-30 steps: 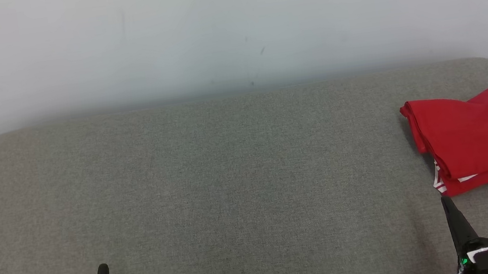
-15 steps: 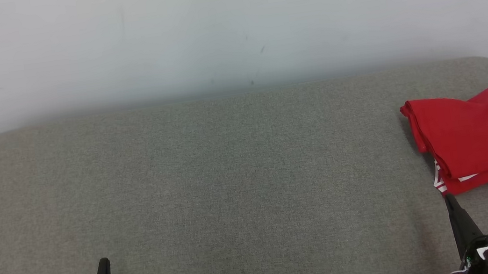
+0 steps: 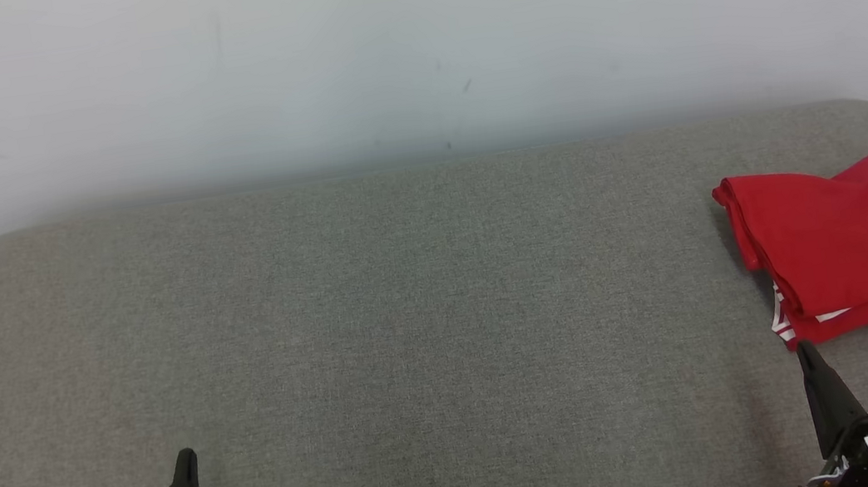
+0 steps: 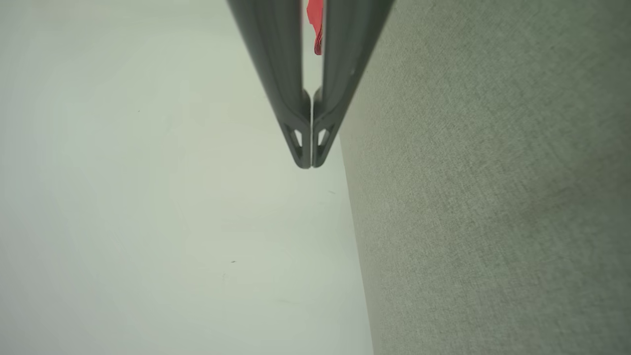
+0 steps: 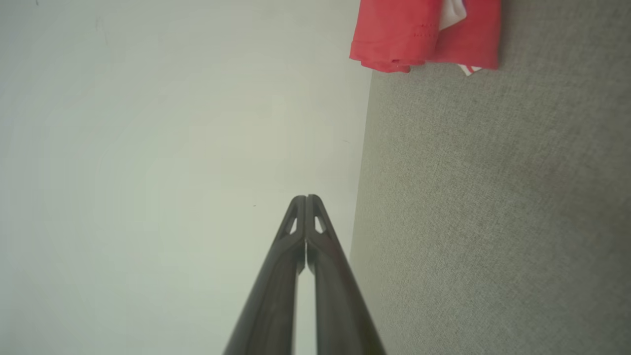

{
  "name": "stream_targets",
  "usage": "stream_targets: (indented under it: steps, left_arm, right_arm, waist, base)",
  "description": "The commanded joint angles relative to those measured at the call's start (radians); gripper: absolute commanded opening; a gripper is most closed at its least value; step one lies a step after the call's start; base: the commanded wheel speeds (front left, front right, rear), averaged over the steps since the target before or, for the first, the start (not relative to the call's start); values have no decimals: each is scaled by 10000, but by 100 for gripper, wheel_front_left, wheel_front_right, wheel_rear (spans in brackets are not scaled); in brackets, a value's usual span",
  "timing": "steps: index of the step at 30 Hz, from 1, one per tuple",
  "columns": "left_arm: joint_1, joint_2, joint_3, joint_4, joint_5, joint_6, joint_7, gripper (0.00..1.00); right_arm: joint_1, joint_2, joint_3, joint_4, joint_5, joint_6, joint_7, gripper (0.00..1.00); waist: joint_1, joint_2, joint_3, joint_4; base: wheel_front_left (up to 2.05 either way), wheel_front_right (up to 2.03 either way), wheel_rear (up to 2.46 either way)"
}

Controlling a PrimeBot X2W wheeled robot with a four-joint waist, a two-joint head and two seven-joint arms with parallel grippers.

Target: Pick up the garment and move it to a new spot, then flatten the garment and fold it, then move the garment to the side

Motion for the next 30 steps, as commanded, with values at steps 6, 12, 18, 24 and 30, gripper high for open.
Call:
stream_targets:
  steps: [6, 12, 18, 24, 30]
  left_arm:
    - [-131, 61, 49, -33, -254, -37, 93, 0]
    - [-131, 61, 48, -33, -246, -37, 93, 0]
    - [-130, 61, 47, -34, -246, -37, 92, 0]
    - [-130, 61, 47, -34, -245, -38, 92, 0]
    - [-130, 61, 47, -35, -245, -38, 92, 0]
  right_arm:
    - [-107, -5, -49, -34, 319, -21, 54, 0]
    - [-106, -5, -49, -34, 318, -21, 53, 0]
    - [-106, -4, -48, -34, 318, -21, 53, 0]
    - [-106, -4, -49, -34, 317, -21, 53, 0]
    - [-106, -4, -49, -34, 316, -21, 54, 0]
  waist:
    - [0, 0, 7, 1]
    - [0, 0, 7, 1]
    - [0, 0, 7, 1]
    - [0, 0, 7, 1]
    - [0, 0, 7, 1]
  base:
    - [0, 0, 0]
    - [0, 0, 0]
    - [0, 0, 0]
    - [0, 0, 0]
    - [0, 0, 0]
